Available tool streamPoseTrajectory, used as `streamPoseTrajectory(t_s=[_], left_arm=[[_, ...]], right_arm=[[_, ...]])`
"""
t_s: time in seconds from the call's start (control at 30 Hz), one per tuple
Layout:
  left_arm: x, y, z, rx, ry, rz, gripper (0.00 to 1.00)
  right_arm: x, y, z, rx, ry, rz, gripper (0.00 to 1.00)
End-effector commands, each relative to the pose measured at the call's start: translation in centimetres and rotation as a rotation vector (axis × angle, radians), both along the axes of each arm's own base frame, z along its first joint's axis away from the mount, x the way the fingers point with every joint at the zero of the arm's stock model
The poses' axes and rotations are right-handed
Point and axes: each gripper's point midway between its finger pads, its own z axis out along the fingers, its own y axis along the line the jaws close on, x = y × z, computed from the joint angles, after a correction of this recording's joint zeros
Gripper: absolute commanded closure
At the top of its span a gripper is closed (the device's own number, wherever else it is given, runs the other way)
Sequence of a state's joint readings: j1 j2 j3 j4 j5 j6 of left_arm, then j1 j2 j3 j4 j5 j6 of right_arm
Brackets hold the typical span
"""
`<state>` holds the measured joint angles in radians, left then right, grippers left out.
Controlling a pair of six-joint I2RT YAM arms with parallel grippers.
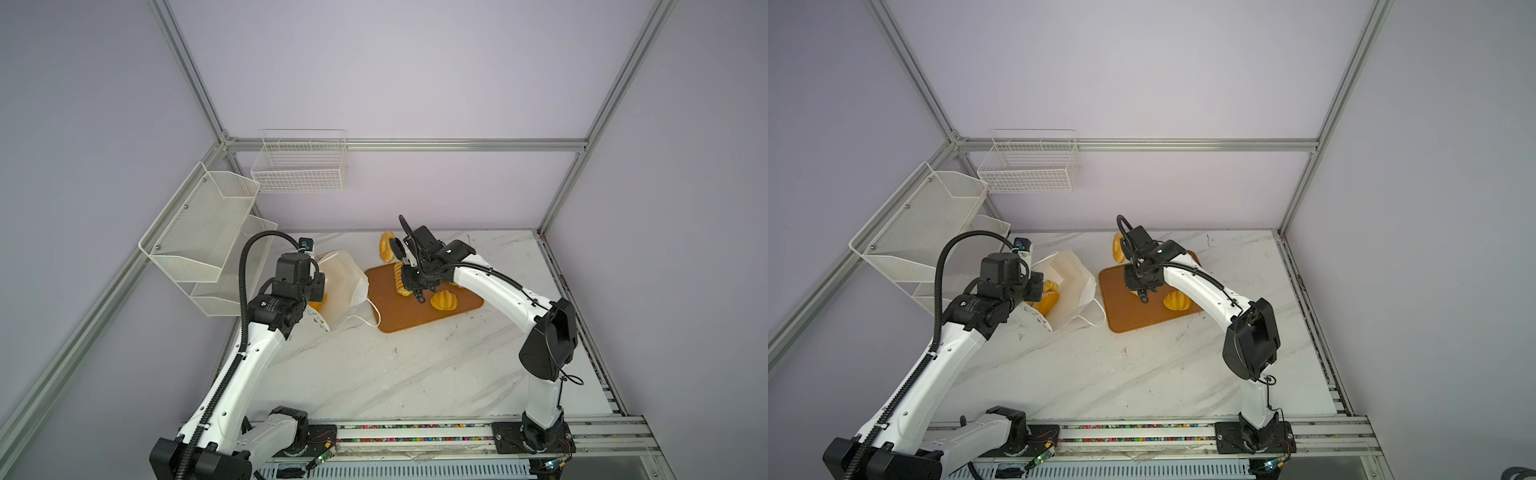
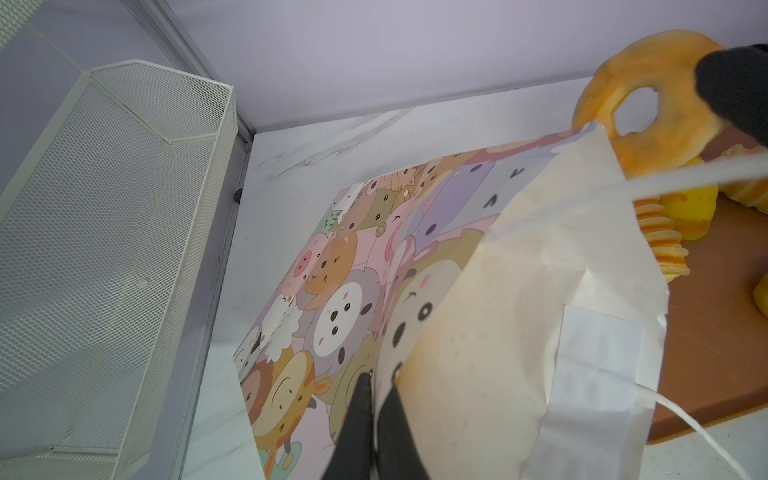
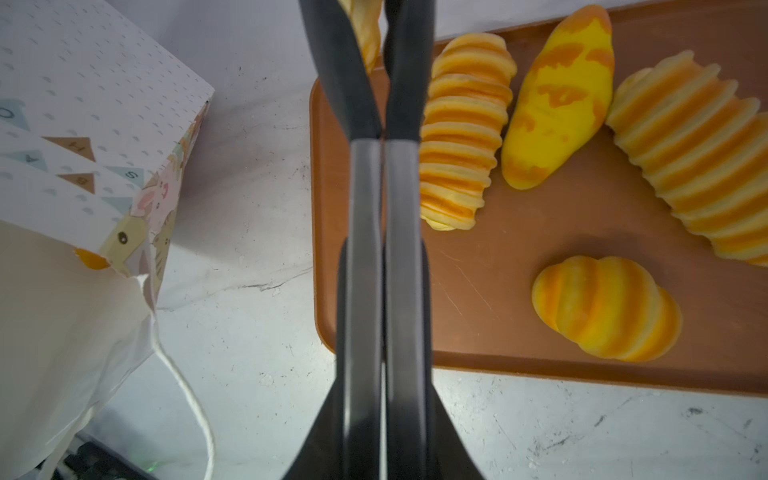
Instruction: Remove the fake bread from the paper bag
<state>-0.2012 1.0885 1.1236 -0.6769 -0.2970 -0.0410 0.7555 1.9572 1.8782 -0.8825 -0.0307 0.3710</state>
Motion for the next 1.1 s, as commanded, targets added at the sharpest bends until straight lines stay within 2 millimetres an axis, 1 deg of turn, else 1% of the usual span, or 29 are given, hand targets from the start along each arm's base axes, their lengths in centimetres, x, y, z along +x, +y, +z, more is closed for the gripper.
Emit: streamPoseTrajectory(t_s=[0.0, 0.1, 0.2, 0.33, 0.4, 0.5, 0.57, 0.67, 0.87, 0.93, 1.0, 1.07], left_arm=[[-0.4, 0.8, 0.9, -0.003, -0.038, 0.032, 1.0], [-0.7, 0.8, 1.0, -0.002, -0.037, 0.03, 1.0], [-0.9, 0.9, 0.9, 0.003, -0.035, 0.032, 1.0], [-1.1, 1.1, 0.9, 0.013, -0.031, 0.036, 1.0], [-1.1, 1.2, 0.8, 0.015, -0.03, 0.037, 1.0], [-1.1, 1.2, 0.8, 0.016, -0.03, 0.038, 1.0], [-1.1, 1.2, 0.9, 0.016, -0.031, 0.038, 1.0], [-1.1, 1.3, 0.9, 0.017, -0.031, 0.039, 1.0], [-1.2, 1.5, 0.8, 0.02, -0.029, 0.042, 1.0], [-1.3, 1.5, 0.8, 0.019, -0.028, 0.043, 1.0], [-1.2, 1.5, 0.6, 0.018, -0.024, 0.041, 1.0], [-1.2, 1.5, 0.7, 0.017, -0.027, 0.042, 1.0]], right_arm=[[0.3, 0.2, 0.1, -0.148, -0.097, 0.044, 1.0], [0.5, 0.6, -1.3, -0.239, -0.127, 0.07, 1.0], [0.8, 0.5, -2.0, -0.334, -0.169, 0.087, 1.0], [1.2, 0.3, -1.7, -0.448, -0.248, 0.097, 1.0], [1.0, -0.3, -1.6, -0.528, -0.275, 0.109, 1.0], [1.1, -0.7, -1.6, -0.617, -0.315, 0.13, 1.0], [1.0, -0.9, -1.9, -0.671, -0.331, 0.149, 1.0], [0.5, -0.9, -2.8, -0.741, -0.337, 0.183, 1.0], [-0.6, -0.9, -4.6, -0.811, -0.336, 0.236, 1.0], [-0.7, -1.1, -5.2, -0.836, -0.338, 0.247, 1.0], [-0.7, -2.0, -5.8, -0.889, -0.338, 0.245, 1.0], [-0.7, -2.8, -5.9, -0.931, -0.341, 0.227, 1.0]])
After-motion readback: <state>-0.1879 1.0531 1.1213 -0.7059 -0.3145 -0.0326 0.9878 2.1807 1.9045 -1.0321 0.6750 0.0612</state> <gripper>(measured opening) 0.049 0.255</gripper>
